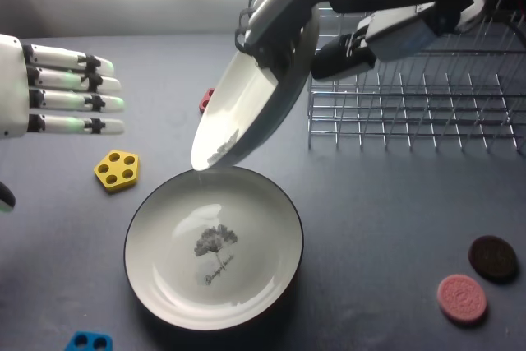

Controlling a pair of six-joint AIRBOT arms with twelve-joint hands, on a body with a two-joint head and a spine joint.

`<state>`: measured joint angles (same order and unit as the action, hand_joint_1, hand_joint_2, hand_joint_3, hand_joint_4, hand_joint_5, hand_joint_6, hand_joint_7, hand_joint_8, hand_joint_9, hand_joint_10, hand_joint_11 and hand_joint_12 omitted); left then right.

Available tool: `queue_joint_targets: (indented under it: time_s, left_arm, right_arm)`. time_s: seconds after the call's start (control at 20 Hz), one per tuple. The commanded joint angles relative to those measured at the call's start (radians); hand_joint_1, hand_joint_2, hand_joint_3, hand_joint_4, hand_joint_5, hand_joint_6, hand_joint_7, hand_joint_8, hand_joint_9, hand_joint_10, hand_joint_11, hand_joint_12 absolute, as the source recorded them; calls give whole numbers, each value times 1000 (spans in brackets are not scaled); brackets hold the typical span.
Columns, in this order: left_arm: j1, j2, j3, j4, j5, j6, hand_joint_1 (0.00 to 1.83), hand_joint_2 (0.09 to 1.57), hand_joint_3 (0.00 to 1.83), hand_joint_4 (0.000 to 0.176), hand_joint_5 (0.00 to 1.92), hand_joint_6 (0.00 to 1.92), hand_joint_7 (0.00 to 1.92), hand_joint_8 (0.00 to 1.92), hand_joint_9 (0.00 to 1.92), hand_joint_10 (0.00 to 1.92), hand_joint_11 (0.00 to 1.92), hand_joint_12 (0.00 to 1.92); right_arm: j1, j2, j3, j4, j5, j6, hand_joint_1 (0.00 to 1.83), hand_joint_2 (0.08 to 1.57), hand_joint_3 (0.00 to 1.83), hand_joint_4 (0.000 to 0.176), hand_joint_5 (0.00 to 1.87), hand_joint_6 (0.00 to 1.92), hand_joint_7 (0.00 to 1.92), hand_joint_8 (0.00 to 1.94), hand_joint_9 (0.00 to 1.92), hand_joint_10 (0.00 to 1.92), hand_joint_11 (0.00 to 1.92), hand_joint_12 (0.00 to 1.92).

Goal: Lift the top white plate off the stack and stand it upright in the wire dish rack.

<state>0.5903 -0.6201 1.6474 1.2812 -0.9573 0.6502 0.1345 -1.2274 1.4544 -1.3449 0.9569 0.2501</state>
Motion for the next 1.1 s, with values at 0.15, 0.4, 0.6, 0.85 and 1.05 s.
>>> queue_joint_targets:
  time_s: [0.15, 0.4, 0.6, 0.85, 1.05]
  left_arm:
    - [-19, 12, 3, -90, -14, 32, 192, 967, 0, 0, 43, 0, 53, 0, 64, 1, 0, 340]
    - [-19, 12, -2, -112, -13, 62, 220, 963, 0, 0, 68, 2, 88, 2, 90, 1, 2, 383]
    - [-20, 12, -4, -114, -25, 62, 207, 976, 2, 0, 47, 0, 73, 0, 74, 0, 0, 350]
    - [-20, 12, -4, -117, -39, 62, 221, 959, 0, 0, 69, 0, 91, 0, 103, 0, 0, 442]
    - [-20, 12, -3, -131, -54, 61, 219, 962, 0, 0, 76, 1, 96, 1, 92, 1, 0, 397]
  right_arm:
    - [22, 3, 16, 165, -47, -11, 1493, 1074, 0, 0, 879, 1109, 1030, 717, 1013, 833, 1014, 1291]
    - [39, 3, -8, 215, -155, -10, 1491, 1087, 0, 0, 862, 1154, 991, 770, 972, 893, 993, 1321]
    - [44, 3, -17, 277, -207, 8, 1491, 1085, 0, 0, 876, 1135, 989, 763, 978, 894, 994, 1320]
    - [58, 3, -13, 341, -264, 21, 1491, 1081, 0, 0, 894, 1107, 1004, 732, 989, 883, 988, 1327]
    - [60, 3, -1, 408, -306, 24, 1488, 1099, 1, 0, 840, 1164, 959, 799, 951, 961, 973, 1380]
